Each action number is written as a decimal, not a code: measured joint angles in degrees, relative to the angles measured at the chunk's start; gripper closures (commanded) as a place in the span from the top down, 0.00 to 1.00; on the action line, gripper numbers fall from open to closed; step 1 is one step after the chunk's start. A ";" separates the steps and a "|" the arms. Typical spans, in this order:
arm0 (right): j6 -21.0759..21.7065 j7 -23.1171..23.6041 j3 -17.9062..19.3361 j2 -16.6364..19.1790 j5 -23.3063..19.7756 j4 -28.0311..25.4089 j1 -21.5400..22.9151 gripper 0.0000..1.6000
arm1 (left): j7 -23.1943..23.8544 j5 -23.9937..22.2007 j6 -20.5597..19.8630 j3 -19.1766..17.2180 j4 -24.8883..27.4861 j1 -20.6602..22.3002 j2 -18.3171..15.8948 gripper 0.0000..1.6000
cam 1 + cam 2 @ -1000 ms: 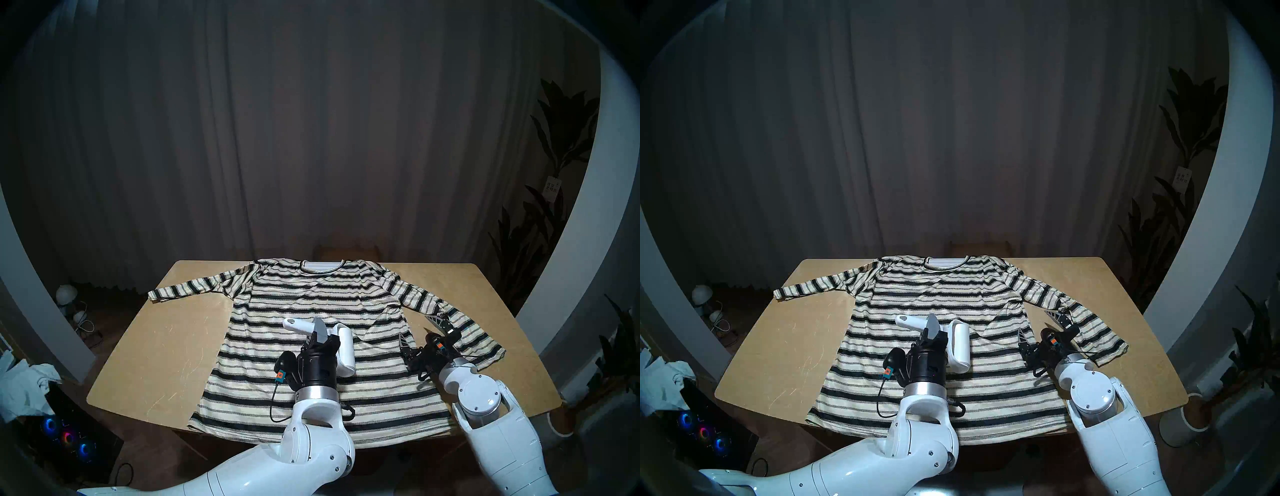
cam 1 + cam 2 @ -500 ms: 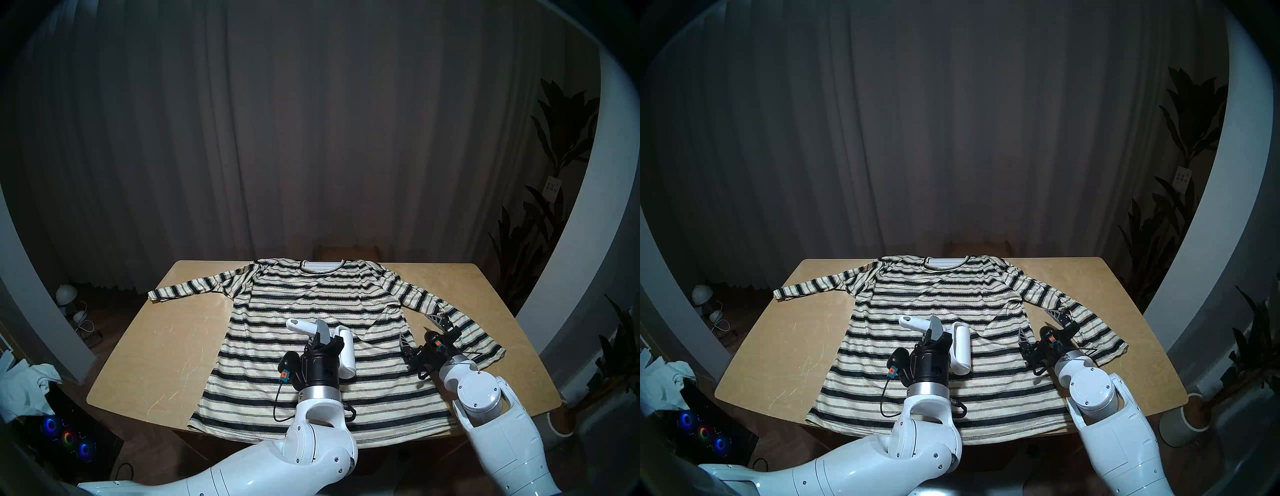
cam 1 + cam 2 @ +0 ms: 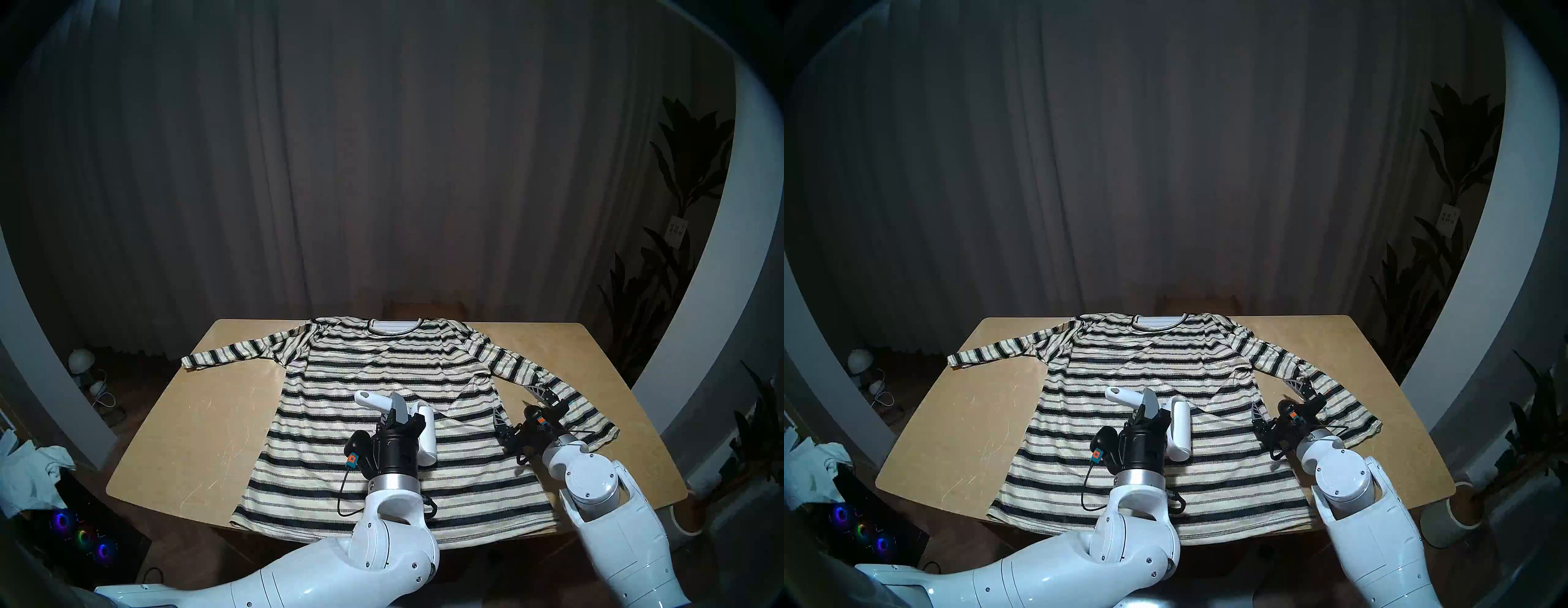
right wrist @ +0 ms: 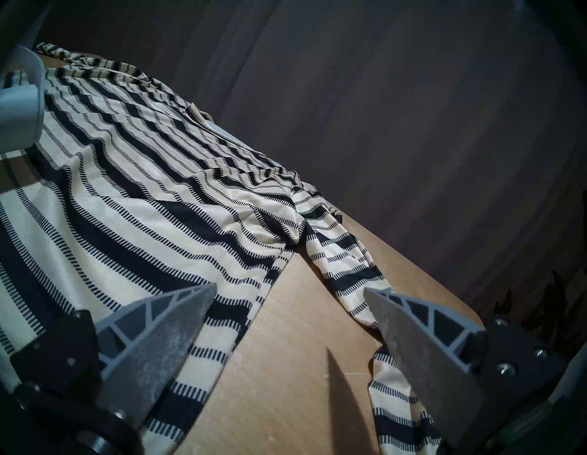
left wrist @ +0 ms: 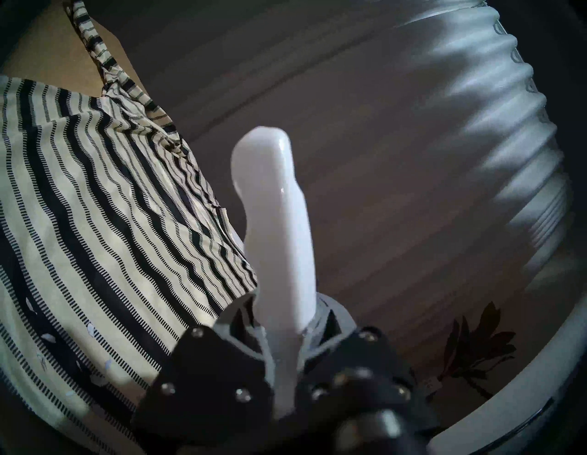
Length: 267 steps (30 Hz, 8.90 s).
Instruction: Use the fur roller to clean a top
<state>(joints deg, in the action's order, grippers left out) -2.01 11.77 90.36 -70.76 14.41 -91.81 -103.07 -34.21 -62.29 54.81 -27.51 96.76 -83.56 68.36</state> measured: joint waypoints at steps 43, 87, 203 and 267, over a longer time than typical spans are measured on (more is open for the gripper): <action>-2.66 1.66 0.19 1.03 -0.41 -0.43 -1.28 1.00 | -16.98 8.26 -4.01 -1.22 -1.07 1.11 -0.83 0.00; -2.11 0.25 -0.72 2.07 0.07 1.82 1.18 1.00 | -16.46 1.82 -4.99 -4.71 -1.57 0.97 -4.41 0.00; -1.74 -0.11 -1.86 4.25 -1.06 2.40 1.84 1.00 | -16.67 -4.15 -1.66 -15.73 0.93 -6.52 -25.19 0.00; -2.15 -1.01 -2.70 5.37 -2.09 3.14 2.34 1.00 | -15.09 -14.98 0.20 -21.80 1.25 -9.30 -34.85 0.00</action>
<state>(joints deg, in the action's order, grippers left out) -4.16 10.76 87.66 -65.39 12.32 -88.68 -100.73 -49.29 -77.26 55.00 -49.31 98.01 -92.86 33.51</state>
